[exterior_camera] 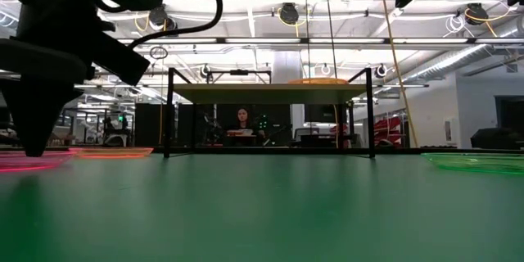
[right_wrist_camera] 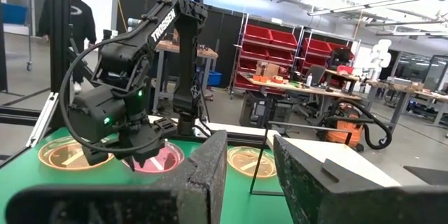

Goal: Place and stack plates onto a shelf
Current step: Stack the pink plate on top of the orange plate on the shelf

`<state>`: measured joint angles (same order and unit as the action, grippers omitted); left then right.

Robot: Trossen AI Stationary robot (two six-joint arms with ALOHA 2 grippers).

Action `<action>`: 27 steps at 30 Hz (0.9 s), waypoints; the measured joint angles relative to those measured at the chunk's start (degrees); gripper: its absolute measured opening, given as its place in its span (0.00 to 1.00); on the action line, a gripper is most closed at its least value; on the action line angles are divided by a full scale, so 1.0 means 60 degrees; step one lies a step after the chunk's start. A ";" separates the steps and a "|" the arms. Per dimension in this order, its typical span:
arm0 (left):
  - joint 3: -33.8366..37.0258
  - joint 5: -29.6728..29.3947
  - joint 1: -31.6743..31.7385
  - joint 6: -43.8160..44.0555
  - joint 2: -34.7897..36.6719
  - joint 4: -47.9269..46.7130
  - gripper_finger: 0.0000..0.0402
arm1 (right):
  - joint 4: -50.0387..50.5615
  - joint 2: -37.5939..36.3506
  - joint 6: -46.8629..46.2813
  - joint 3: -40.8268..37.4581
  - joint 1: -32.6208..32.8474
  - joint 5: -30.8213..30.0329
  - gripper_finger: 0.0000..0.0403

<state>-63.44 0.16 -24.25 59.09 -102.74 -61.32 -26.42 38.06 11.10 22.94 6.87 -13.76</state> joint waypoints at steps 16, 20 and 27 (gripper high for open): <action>0.0313 -0.0008 -0.0004 0.0566 -0.0004 -0.0004 0.22 | 0.0023 0.0000 -0.0169 0.0000 0.0000 0.0002 0.25; 0.0313 -0.0011 -0.0004 0.0220 -0.0004 0.0000 0.21 | 0.0023 0.0000 -0.0169 0.0000 0.0000 0.0003 0.25; 0.0313 -0.0007 -0.0004 0.0178 -0.0004 -0.0004 0.05 | 0.0023 -0.0001 -0.0171 0.0000 0.0000 0.0004 0.25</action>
<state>-61.56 0.12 -24.27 60.15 -102.76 -61.34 -26.28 38.05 10.08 22.94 6.87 -13.74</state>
